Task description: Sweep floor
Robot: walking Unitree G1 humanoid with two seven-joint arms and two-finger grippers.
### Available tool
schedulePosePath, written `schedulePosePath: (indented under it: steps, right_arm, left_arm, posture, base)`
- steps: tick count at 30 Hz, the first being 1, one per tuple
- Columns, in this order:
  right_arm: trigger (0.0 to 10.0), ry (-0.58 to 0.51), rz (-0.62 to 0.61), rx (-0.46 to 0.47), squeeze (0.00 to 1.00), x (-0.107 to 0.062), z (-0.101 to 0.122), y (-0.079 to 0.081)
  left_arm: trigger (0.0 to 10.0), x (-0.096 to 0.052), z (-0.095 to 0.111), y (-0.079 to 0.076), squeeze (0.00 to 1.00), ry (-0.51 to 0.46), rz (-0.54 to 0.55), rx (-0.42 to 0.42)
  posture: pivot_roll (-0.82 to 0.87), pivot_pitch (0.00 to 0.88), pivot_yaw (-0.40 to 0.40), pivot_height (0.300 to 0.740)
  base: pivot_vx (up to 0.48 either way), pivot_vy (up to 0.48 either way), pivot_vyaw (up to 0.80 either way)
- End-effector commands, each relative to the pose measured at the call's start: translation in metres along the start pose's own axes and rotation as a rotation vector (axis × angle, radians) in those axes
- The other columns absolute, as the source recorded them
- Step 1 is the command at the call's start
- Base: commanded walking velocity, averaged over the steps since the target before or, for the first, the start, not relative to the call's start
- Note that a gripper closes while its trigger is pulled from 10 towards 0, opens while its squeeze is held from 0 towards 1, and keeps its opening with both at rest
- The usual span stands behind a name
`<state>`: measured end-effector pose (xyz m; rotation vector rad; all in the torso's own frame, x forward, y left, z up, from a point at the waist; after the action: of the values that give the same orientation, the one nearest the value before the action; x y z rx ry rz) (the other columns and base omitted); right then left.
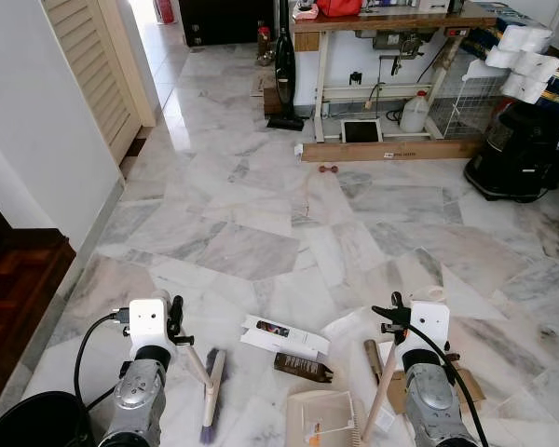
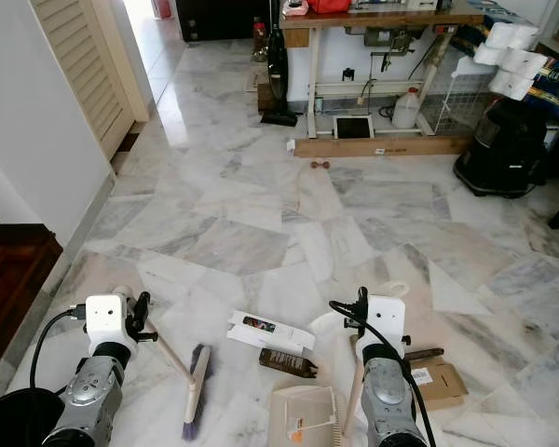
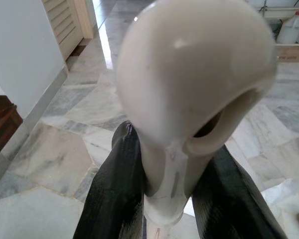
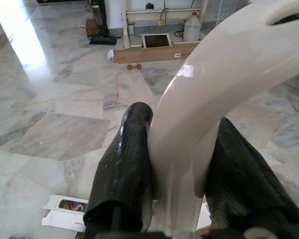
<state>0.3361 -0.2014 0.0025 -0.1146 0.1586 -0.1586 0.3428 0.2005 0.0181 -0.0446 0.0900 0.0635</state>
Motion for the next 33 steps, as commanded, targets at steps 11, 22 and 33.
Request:
schedulePosePath:
  steps: [11,22,33]
  right_arm:
    - [10.0,0.0,-0.001,0.029,0.0,-0.0001,-0.0003,0.0011]
    - [10.0,0.002,0.0,0.027,0.0,-0.0001,-0.0005,0.0015]
    - [10.0,0.003,0.0,0.028,0.0,-0.0003,-0.0009,0.0012]
  left_arm:
    - [10.0,-0.0063,-0.0163,0.0029,0.0,0.067,0.01,-0.008]
    - [10.0,-0.0062,-0.0161,0.0027,0.0,0.066,0.008,-0.008]
    - [10.0,-0.0064,-0.0165,0.0026,0.0,0.067,0.008,-0.009]
  posture:
    - [-0.02,0.0,0.042,0.74]
    - [-0.02,0.0,0.042,0.74]
    - [-0.02,0.0,0.042,0.74]
  base:
    - [0.0,0.0,0.0]
    - [0.0,0.0,0.0]
    - [0.0,0.0,0.0]
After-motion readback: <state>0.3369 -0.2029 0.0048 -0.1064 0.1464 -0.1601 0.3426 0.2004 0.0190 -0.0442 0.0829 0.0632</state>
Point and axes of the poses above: a point about 5 cm out from each wrist's last joint towards the gripper, its own x axis pointing out of the wrist towards the gripper, its own z axis along the axis of the wrist's last joint, y = z × x, the point moved 6 cm from there along x, pointing out of the wrist towards the gripper, and after that the axes turned 3 degrees about -x, right-handed, at the moved point
